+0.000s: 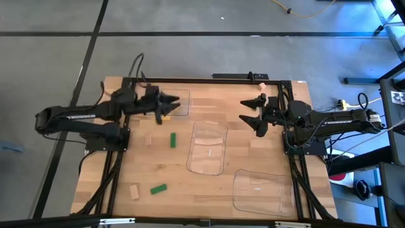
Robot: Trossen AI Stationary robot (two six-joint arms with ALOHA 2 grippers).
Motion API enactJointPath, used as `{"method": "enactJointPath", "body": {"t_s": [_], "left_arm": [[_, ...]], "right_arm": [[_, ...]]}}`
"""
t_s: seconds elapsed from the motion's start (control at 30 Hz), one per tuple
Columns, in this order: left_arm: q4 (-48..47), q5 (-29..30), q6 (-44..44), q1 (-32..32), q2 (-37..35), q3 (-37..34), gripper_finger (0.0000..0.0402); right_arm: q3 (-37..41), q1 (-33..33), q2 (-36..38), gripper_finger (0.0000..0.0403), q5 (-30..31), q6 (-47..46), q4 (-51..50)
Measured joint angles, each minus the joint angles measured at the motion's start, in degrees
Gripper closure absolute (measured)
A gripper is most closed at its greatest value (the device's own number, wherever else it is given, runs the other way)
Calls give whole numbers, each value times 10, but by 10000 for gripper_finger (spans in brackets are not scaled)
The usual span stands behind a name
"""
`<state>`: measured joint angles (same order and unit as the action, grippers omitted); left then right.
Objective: Sort & place blocks by color
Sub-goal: Put the top right green block into the middle transparent bin
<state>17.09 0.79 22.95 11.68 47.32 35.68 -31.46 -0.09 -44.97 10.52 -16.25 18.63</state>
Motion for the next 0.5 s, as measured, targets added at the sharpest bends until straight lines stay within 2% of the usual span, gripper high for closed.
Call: {"method": "enactJointPath", "body": {"t_s": [0.1,0.23,0.5], "left_arm": [[61,30,-21,-36,-18,-27,233],[69,56,-45,-46,-30,-29,233],[66,59,-41,-46,-32,-29,233]], "right_arm": [[0,0,0,40,0,0,0],[0,0,0,40,4,-12,-2],[0,0,0,40,30,-58,-5]]}}
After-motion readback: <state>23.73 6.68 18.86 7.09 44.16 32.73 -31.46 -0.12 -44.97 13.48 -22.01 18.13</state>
